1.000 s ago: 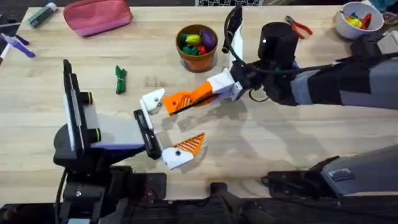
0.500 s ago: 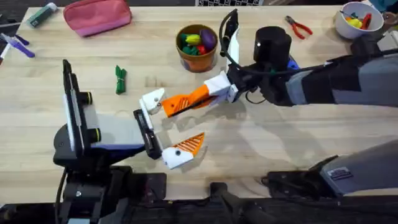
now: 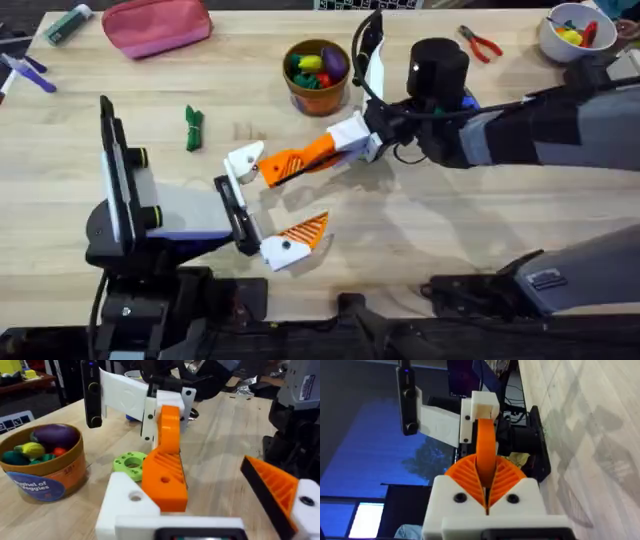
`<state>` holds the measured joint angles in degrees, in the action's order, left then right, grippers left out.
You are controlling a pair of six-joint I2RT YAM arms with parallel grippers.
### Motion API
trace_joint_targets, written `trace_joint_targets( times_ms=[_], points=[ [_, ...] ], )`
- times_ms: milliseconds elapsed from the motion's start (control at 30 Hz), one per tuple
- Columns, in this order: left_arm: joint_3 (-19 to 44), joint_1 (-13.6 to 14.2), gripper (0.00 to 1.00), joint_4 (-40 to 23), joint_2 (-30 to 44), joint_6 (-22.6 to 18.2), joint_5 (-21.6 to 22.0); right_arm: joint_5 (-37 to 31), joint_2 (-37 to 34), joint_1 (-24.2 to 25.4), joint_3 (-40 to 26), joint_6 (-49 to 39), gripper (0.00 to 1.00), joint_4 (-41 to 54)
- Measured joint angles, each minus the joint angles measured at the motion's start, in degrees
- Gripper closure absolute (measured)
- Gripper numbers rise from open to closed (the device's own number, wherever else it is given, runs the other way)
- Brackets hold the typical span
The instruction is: Pick up the gripper from the table and insert it into the empty holder that is missing its gripper. Then pick up a screw, insert it into the mounting hole, and use the screwdriver to tighten it. Finally, clean up the table by picking up the vegetable and placing it into the bucket.
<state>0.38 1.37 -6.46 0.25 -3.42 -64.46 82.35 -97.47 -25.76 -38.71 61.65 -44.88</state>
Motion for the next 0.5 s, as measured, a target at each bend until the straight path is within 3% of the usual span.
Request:
trace_joint_targets(
  times_ms=[500],
  points=[
    [0.00,0.00,0.015,0.00,0.00,-0.24,-0.25,-0.12,0.00,-0.11,-1.10,0.00,0.992,-0.01]
  ],
)
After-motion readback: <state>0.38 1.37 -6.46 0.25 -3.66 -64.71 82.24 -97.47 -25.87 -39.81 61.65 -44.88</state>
